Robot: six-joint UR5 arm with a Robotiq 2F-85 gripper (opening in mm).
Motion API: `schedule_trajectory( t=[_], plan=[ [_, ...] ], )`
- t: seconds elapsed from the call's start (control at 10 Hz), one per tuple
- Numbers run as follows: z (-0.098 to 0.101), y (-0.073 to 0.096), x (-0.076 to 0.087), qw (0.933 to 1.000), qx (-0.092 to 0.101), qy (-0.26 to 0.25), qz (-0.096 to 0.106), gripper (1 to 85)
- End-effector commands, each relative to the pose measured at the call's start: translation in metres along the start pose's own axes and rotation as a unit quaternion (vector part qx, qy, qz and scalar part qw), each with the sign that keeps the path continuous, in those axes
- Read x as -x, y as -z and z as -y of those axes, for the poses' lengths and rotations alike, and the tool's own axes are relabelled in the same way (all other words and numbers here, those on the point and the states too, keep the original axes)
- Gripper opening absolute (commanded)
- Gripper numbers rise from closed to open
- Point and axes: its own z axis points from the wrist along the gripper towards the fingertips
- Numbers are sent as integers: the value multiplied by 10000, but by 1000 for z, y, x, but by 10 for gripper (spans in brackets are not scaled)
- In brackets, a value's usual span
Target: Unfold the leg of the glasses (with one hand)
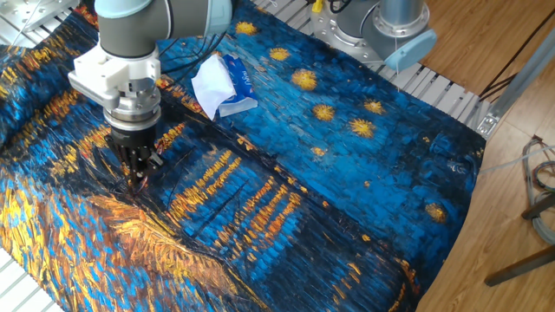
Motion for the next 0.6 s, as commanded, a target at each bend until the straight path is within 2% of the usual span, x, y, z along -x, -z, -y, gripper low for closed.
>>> schedule_trajectory(
  t=[0.0,0.2,0.4,0.5],
  plan=[
    [-4,24,6,9999,-20,-84,-134,10],
    [-3,47,7,9995,-24,-72,-319,10],
    [-1,77,8,9983,-29,-68,-582,10],
    [-3,89,9,9979,-8,-65,-641,10]
  ],
)
